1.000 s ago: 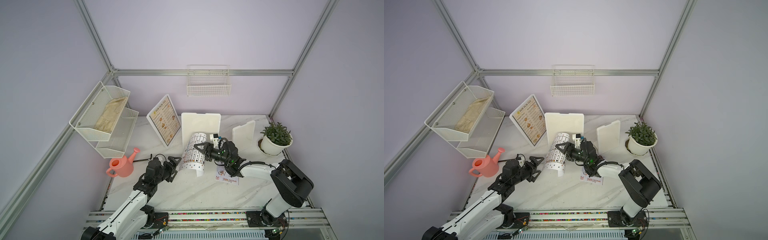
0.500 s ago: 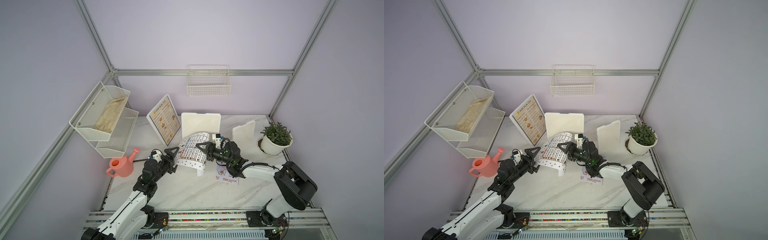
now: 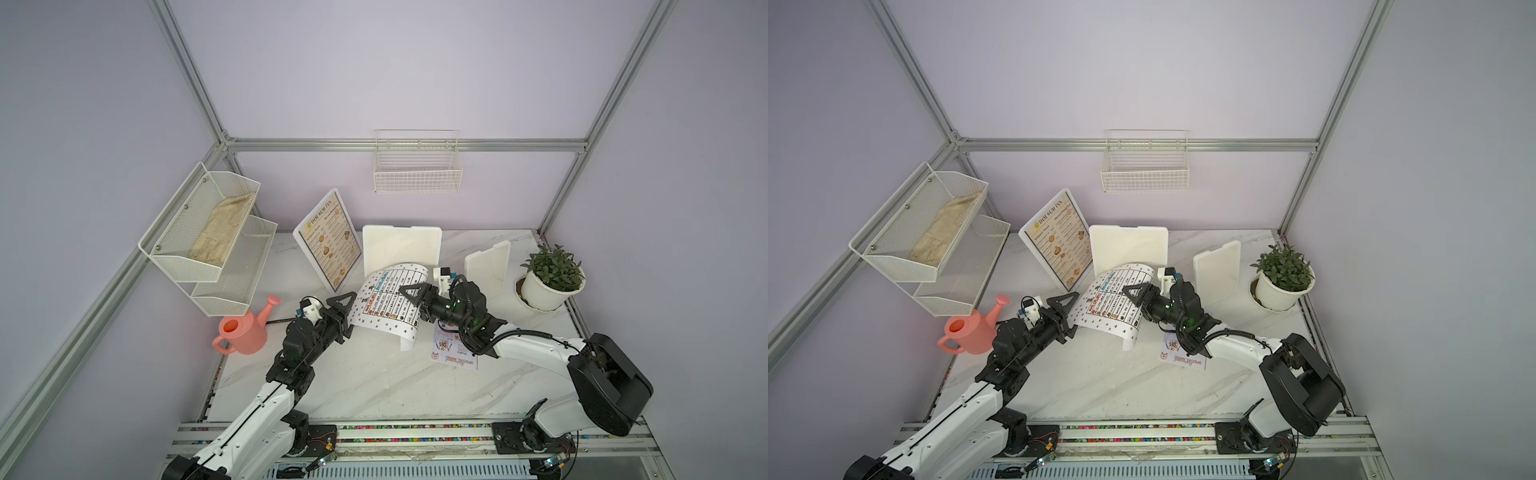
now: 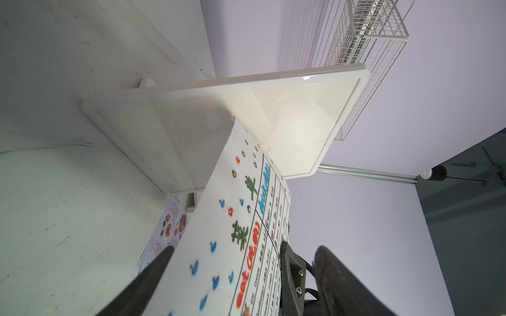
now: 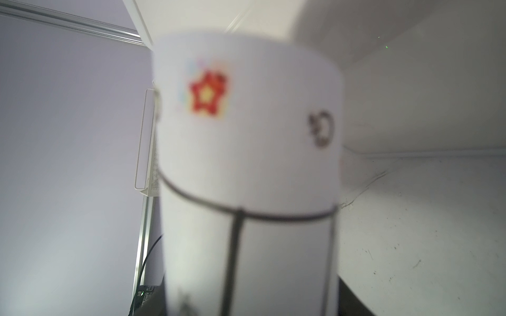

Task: Insert the menus into the narrow rack
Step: Pick up the menu from the center of the board.

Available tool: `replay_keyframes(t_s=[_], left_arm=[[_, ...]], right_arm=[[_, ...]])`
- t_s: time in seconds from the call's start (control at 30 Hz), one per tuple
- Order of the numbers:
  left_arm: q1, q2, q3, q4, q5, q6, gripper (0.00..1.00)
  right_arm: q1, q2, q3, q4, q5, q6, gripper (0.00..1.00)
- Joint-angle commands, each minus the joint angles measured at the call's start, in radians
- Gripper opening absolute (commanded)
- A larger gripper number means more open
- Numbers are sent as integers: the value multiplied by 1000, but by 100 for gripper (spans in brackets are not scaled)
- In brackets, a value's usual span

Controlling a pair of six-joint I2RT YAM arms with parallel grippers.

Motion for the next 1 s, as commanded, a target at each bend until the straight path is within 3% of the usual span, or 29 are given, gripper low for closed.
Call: replay_keyframes(t_s=[0.0, 0.27, 0.53, 0.77, 0.83, 0.97], left_arm=[[-4, -1, 28, 74, -18, 12, 75], [-5, 20, 65, 74, -15, 38, 56], [-5, 23, 86, 17, -15, 87, 29], [-5, 6, 175, -185, -21, 234, 6], [-4, -5, 221, -283, -34, 306, 0], [-3, -6, 308, -390, -39, 467, 0]], right_arm=[[-3, -32, -3, -48, 31, -16, 61], [-3, -44, 7, -108, 44, -34, 61], [-3, -65, 14, -146, 53, -57, 61], [-4, -88, 14, -154, 67, -82, 63], [-4, -94, 13, -169, 77, -100, 66], [-6, -168, 22, -251, 127, -170, 88]])
